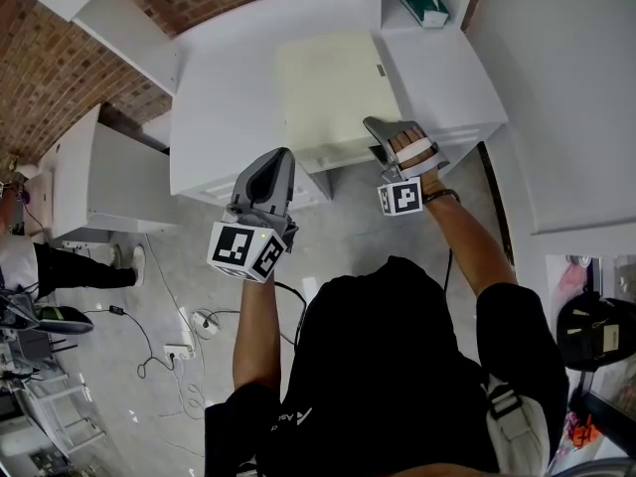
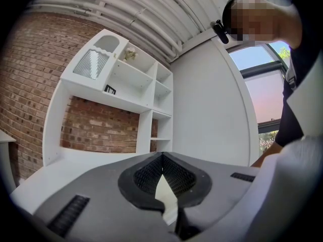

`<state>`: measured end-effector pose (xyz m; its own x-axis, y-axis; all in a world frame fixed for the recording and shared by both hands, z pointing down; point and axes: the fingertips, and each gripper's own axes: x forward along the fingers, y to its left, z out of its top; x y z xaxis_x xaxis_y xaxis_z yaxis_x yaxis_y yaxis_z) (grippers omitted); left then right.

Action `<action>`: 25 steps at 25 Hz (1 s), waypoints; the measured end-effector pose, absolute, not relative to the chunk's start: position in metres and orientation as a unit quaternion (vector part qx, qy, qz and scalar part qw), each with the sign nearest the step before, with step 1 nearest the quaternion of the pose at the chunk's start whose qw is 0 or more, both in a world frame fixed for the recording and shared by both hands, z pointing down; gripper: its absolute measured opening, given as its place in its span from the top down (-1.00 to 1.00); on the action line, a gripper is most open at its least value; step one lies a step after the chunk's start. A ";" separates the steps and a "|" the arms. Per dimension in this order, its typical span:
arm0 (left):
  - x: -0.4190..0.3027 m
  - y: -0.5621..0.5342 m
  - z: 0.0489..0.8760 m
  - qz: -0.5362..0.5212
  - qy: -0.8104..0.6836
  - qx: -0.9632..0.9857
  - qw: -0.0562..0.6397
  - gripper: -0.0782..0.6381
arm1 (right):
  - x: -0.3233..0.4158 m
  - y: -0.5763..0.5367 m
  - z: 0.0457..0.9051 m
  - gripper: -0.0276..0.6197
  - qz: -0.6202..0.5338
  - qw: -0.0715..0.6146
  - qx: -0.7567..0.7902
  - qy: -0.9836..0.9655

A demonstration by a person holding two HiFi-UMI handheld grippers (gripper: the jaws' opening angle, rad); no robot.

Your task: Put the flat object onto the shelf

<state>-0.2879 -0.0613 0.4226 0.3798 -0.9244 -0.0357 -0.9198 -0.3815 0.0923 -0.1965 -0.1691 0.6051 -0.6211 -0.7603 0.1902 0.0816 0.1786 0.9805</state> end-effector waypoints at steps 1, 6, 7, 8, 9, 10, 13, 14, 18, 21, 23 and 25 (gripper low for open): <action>-0.288 -0.061 0.420 -0.042 -0.555 0.830 0.026 0.79 | -0.195 -0.168 0.596 0.04 -0.593 0.352 0.254 -0.678; -0.288 -0.060 0.397 -0.053 -0.552 0.832 0.012 0.79 | -0.183 -0.158 0.552 0.04 -0.604 0.331 0.269 -0.673; -0.289 -0.059 0.391 -0.056 -0.551 0.832 0.009 0.79 | -0.180 -0.155 0.544 0.04 -0.605 0.331 0.270 -0.672; -0.289 -0.058 0.385 -0.060 -0.551 0.833 0.007 0.79 | -0.176 -0.152 0.537 0.04 -0.606 0.331 0.271 -0.670; -0.290 -0.057 0.380 -0.063 -0.550 0.833 0.005 0.79 | -0.171 -0.149 0.530 0.04 -0.607 0.334 0.274 -0.667; -0.289 -0.056 0.374 -0.066 -0.548 0.834 0.004 0.79 | -0.165 -0.147 0.524 0.04 -0.607 0.337 0.278 -0.664; -0.285 -0.053 0.359 -0.073 -0.543 0.837 0.003 0.79 | -0.145 -0.140 0.504 0.04 -0.601 0.348 0.293 -0.657; -0.283 -0.051 0.354 -0.074 -0.540 0.838 0.003 0.79 | -0.138 -0.137 0.497 0.04 -0.599 0.351 0.297 -0.655; -0.266 -0.047 0.338 -0.079 -0.522 0.849 0.002 0.79 | -0.107 -0.129 0.469 0.04 -0.600 0.364 0.305 -0.644; -0.255 -0.045 0.328 -0.081 -0.508 0.858 -0.002 0.79 | -0.084 -0.127 0.448 0.04 -0.604 0.374 0.313 -0.630; -0.248 -0.046 0.324 -0.081 -0.503 0.861 -0.004 0.79 | -0.072 -0.129 0.437 0.04 -0.608 0.376 0.319 -0.623; -0.240 -0.049 0.322 -0.079 -0.499 0.863 -0.006 0.79 | -0.061 -0.132 0.427 0.04 -0.611 0.375 0.324 -0.618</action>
